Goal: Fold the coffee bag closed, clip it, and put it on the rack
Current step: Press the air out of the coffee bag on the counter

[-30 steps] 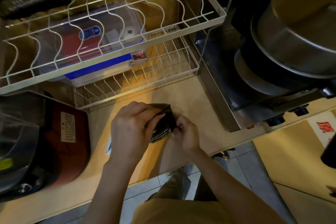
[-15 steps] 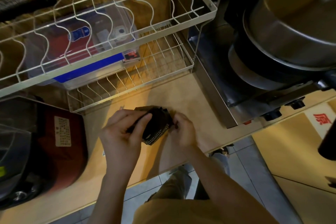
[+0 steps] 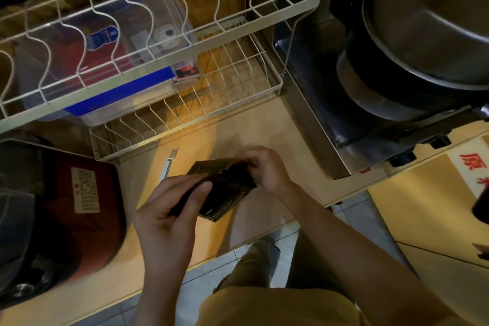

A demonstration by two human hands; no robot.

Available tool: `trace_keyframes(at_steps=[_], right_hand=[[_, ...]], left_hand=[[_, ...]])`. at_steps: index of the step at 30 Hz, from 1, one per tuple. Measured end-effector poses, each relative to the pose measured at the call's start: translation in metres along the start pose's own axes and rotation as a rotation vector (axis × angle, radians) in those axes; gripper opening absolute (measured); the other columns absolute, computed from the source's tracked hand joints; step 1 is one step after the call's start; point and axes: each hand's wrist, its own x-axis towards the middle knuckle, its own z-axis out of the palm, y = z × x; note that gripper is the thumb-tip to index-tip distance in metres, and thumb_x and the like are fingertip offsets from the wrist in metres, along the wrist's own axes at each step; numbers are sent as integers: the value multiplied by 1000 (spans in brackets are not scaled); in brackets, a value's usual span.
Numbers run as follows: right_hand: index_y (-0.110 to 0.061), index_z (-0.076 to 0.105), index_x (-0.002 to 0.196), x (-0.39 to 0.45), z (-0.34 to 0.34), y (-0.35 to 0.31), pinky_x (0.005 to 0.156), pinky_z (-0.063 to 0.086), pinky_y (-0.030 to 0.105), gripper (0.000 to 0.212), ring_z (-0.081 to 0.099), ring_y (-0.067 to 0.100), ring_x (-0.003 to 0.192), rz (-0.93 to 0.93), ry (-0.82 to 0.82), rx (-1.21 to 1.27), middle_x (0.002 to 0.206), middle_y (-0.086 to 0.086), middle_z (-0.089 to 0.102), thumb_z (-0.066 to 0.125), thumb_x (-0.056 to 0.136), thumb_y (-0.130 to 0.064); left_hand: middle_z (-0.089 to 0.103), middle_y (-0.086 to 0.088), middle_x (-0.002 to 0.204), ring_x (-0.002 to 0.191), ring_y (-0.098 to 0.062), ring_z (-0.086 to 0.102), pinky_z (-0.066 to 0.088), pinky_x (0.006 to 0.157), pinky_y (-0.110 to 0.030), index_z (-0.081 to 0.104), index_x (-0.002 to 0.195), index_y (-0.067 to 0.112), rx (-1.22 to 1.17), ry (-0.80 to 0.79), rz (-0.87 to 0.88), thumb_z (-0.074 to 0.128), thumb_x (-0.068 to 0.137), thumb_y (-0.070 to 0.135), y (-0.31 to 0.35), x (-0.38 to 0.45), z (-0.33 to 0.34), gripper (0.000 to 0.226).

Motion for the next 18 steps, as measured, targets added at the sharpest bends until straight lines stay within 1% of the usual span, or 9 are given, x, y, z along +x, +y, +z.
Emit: trace_keyframes(at_steps=[2,4,6,7,8,11,14,16,18], right_hand=[[-6,71,87,0,4,0,80,50,34,30,62,28,93,1,-1,-43,94,14,71,56,67,10],[-8,70,78,0,10,0,72,45,28,23,61,29,90,-18,38,-127,88,11,69,58,65,7],[-10,67,71,-1,14,0,68,43,27,18,60,24,87,-12,99,-179,81,7,61,60,64,4],[-10,67,70,-1,15,1,68,44,28,17,59,22,85,-9,136,-184,79,4,57,60,63,4],[-9,67,69,-3,16,1,68,46,30,17,58,22,84,-25,173,-184,77,3,57,61,62,5],[-8,65,66,-5,20,5,68,46,34,18,56,23,82,-96,248,-145,75,10,63,61,59,8],[-11,62,61,0,21,5,66,38,26,19,46,13,80,-75,286,-117,69,8,64,61,63,8],[-9,62,59,0,18,6,63,35,22,20,47,16,78,-72,286,-111,67,9,65,59,63,11],[-6,64,62,-4,15,7,62,37,24,20,52,21,78,-97,289,-111,65,4,65,58,65,13]], left_hand=[[65,35,81,80,5,62,45,69,-5,65,84,32,-10,4,-12,61,73,25,0,-1,0,14],[66,34,82,80,4,62,45,69,-5,67,82,33,-9,-18,-22,62,72,26,1,-1,0,13],[67,31,84,81,2,63,45,69,-6,70,85,30,10,-53,-23,62,73,27,2,-1,-2,15],[67,28,86,81,1,63,45,69,-6,68,92,30,28,-64,-16,62,73,28,3,-2,-4,20],[68,24,87,80,-1,63,45,69,-7,67,92,30,49,-73,-9,62,73,28,3,-4,-6,20],[66,17,87,76,-5,62,46,68,-12,69,84,34,100,-107,21,63,72,29,8,-13,-8,14],[66,16,86,74,-5,62,46,67,-13,69,84,31,125,-140,62,63,72,29,12,-22,-5,13],[67,15,84,74,-5,62,46,66,-12,68,81,33,97,-108,25,63,72,29,11,-21,-6,11],[67,17,84,76,-3,62,43,65,-7,66,81,35,60,-50,-32,62,71,30,10,-18,-8,12]])
